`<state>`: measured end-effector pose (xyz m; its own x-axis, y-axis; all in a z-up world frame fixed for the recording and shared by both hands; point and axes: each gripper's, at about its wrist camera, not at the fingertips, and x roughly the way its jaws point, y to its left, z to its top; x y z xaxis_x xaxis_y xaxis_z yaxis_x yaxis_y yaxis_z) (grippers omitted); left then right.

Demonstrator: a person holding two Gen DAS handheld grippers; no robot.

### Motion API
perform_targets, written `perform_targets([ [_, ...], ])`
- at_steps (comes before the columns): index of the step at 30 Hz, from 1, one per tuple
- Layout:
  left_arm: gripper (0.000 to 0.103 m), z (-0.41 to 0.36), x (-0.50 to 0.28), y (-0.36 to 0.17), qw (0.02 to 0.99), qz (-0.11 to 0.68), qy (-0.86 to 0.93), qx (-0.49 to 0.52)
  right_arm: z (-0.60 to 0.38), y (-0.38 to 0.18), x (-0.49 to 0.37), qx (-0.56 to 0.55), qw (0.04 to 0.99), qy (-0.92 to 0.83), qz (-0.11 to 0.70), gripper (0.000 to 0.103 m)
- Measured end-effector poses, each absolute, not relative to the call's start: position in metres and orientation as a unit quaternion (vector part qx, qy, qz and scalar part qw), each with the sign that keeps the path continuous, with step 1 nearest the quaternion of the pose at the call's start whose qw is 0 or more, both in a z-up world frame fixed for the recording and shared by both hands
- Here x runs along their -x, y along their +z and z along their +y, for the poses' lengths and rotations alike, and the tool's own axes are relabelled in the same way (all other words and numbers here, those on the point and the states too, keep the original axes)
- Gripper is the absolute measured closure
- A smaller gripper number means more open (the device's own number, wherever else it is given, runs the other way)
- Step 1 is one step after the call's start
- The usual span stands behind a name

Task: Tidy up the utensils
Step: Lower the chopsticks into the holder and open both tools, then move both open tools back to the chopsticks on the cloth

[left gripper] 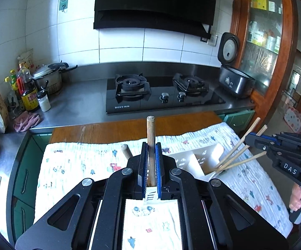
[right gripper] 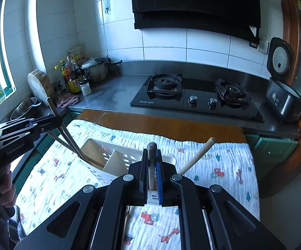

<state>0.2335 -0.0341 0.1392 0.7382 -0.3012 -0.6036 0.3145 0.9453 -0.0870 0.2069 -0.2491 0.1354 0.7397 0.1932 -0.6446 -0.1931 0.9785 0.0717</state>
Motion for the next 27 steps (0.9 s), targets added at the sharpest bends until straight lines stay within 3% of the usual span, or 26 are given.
perform_targets([
  [5, 0.096, -0.034, -0.231, 0.138, 0.931, 0.324, -0.168, -0.014, -0.252, 0.136, -0.204, -0.005, 0.934, 0.1, 0.342, 0.094],
  [13, 0.073, -0.028, -0.209, 0.153, 0.938, 0.3, -0.172, -0.01, -0.259, 0.154, -0.179, -0.008, 0.947, 0.085, 0.309, 0.079],
  [19, 0.071, -0.019, -0.17, 0.153, 0.941, 0.285, -0.183, -0.013, -0.258, 0.146, -0.144, -0.011, 0.947, 0.099, 0.304, 0.074],
  [27, 0.069, -0.004, -0.117, 0.109, 0.935, 0.306, -0.18, -0.012, -0.241, 0.081, -0.092, 0.001, 0.931, 0.115, 0.346, 0.074],
])
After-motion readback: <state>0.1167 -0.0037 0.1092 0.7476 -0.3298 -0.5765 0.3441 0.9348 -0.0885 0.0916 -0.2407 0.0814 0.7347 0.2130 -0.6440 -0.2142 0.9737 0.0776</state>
